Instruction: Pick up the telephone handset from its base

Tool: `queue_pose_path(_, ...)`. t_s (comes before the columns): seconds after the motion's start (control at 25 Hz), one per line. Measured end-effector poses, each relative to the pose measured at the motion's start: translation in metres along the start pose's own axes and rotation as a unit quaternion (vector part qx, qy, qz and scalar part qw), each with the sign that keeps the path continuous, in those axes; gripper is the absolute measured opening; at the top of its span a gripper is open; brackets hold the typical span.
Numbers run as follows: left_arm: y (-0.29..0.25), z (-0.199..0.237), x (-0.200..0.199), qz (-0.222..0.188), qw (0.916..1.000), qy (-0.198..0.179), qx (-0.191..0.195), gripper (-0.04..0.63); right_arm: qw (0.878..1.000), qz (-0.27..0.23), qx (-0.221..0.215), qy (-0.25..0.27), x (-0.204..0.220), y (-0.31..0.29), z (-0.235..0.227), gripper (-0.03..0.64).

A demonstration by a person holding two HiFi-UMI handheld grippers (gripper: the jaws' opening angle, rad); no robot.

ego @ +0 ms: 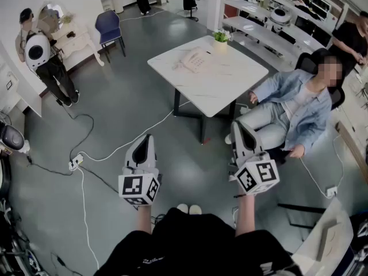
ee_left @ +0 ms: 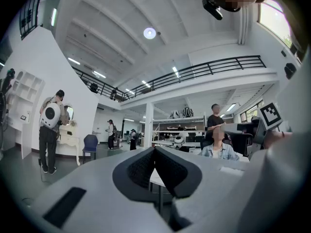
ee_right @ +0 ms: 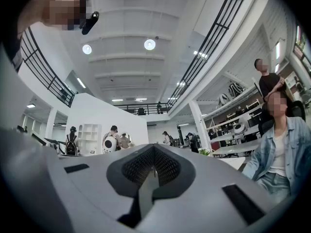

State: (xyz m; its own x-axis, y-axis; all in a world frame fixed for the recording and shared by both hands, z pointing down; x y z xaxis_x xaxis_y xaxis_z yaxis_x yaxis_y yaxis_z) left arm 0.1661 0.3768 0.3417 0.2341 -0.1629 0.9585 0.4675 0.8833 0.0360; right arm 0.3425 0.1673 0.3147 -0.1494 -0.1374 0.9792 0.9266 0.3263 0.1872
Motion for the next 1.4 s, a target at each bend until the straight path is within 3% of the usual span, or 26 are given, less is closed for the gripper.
queue_pose_path(0.84,-0.031,-0.029,0.017,0.007,0.9999,0.006,-0.005,0.000,1.000,0.007,-0.006,-0.015,0.018,-0.005,-0.034,-0.011)
queue_pose_path(1.4,-0.079,-0.016,0.032,0.031,0.9993,0.013,-0.013,-0.001,0.999,0.030,-0.001,-0.039,0.049,-0.045,-0.060,-0.011)
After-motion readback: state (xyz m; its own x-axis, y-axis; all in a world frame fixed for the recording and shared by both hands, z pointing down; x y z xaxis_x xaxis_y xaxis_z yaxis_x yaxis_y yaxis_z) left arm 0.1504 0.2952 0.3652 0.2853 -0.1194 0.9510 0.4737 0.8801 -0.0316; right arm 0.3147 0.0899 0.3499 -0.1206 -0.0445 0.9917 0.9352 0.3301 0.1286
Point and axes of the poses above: the fingertips, and each gripper's own axes: y backward along the fingers, z to its left, x out of its underside, the point moved 2 cm from there along y, backward along the fingers, and after that the axes turned 14 degrees about y, right-handed, at the moved point
